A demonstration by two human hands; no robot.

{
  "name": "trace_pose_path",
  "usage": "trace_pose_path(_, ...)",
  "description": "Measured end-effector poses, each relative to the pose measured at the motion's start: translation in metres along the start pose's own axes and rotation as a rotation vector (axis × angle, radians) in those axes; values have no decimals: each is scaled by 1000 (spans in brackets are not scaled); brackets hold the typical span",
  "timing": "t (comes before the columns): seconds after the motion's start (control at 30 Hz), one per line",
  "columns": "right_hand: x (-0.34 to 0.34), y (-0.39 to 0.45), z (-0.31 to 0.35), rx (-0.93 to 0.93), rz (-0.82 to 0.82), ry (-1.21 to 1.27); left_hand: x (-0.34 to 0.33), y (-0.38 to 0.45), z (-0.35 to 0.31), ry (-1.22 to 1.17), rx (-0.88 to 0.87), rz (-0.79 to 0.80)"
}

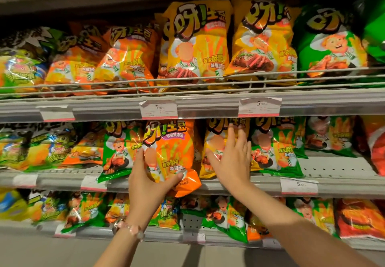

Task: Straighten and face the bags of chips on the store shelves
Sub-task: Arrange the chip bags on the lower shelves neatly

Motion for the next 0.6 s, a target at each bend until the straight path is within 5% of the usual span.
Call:
trace_pose_path(0.07,-8,-14,18,47,75,225,-2,0,-1,10,13,-9)
trace_pose_path(0.23,-41,-19,32,-338,424,712,-6,-1,-1,44,-10,-42)
trace_pose_path(0.4,-49,-16,34,-324,365,815,-8,-4,-7,65,-93,-60)
trace_pose_path(0.6,-47,-13,27,-310,293,794,11,7,9,152,-14,123)
Point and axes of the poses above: each hand's wrist, its own y-axis towards the middle knuckle, its own x-axis out of the back of the hand, z = x × y, the point moved 3 cm from there along y, towards the middle knuckle, and after that the axes turned 15 degrees about y, right-handed, at the moved point
